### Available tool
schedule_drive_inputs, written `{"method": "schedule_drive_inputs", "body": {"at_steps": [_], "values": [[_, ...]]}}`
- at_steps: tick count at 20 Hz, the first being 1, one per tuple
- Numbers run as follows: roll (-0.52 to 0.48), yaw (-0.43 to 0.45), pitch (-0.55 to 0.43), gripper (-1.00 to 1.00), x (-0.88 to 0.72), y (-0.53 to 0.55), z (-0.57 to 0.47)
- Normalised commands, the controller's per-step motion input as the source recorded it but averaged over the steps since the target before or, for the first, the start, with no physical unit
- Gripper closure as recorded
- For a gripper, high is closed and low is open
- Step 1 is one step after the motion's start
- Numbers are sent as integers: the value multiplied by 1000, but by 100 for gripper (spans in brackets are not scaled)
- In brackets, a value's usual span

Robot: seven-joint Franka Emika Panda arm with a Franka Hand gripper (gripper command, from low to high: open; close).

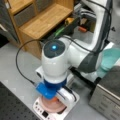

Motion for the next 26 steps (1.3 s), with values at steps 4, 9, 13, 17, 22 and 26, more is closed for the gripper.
{"method": "schedule_drive_inputs", "body": {"at_steps": [4,9,13,17,22,26], "values": [[-235,-15,35,100,-187,90,60],[-215,-15,28,100,-176,103,59],[-180,-16,11,100,-193,118,60],[-163,-22,-10,100,-193,108,23],[-146,-39,-30,100,-161,79,-41],[-15,-192,-41,100,-183,83,9]]}}
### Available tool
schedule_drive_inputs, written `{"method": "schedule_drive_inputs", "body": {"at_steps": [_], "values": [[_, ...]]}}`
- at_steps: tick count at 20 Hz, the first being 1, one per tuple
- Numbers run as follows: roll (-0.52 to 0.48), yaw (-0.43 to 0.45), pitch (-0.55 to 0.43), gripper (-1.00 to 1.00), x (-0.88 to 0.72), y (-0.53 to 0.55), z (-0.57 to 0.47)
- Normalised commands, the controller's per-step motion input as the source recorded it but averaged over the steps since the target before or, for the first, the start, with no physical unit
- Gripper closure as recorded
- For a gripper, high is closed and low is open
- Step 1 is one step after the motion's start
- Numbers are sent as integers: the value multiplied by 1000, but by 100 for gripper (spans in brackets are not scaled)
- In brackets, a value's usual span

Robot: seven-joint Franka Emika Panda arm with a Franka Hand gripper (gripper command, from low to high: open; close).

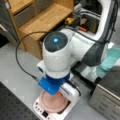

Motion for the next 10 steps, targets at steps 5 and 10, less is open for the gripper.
{"method": "schedule_drive_inputs", "body": {"at_steps": [5,10], "values": [[48,-415,-34,100,-271,85,136],[52,-449,-55,100,-353,45,213]]}}
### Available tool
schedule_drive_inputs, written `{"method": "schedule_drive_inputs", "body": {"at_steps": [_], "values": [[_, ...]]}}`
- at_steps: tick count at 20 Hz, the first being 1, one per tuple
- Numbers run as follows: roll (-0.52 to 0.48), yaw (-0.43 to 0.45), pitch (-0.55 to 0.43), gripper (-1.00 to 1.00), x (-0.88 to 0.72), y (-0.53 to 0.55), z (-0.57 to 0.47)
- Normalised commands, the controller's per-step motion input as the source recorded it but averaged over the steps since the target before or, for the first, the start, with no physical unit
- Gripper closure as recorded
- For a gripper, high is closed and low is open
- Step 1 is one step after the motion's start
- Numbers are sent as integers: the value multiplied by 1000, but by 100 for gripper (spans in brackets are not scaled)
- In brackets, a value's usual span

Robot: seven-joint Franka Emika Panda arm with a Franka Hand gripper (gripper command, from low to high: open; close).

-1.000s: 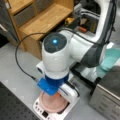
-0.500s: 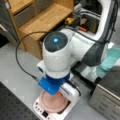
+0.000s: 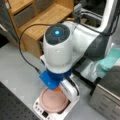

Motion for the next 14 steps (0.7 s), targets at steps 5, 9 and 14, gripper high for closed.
{"method": "schedule_drive_inputs", "body": {"at_steps": [5,9,14], "values": [[44,-369,-82,100,-352,-34,54],[46,-330,-86,100,-357,-92,-56],[50,-334,-123,100,-425,-162,8]]}}
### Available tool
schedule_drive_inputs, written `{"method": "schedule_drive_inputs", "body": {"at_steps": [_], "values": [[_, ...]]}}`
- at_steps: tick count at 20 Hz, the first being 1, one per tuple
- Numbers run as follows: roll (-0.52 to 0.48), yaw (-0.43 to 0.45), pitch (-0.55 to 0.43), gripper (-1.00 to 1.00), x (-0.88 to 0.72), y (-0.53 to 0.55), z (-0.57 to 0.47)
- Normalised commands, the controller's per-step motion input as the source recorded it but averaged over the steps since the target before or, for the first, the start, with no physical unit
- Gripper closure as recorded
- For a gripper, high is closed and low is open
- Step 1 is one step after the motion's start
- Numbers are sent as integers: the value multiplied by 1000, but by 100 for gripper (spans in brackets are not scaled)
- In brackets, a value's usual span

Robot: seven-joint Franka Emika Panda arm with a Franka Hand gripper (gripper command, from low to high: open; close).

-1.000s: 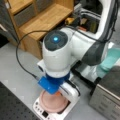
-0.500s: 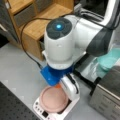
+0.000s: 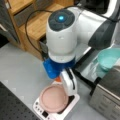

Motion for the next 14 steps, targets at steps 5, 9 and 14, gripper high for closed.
{"method": "schedule_drive_inputs", "body": {"at_steps": [5,9,14], "values": [[46,-369,-117,100,-438,-192,26],[28,-304,-98,100,-333,-204,-62],[69,-320,-131,100,-331,-126,-44]]}}
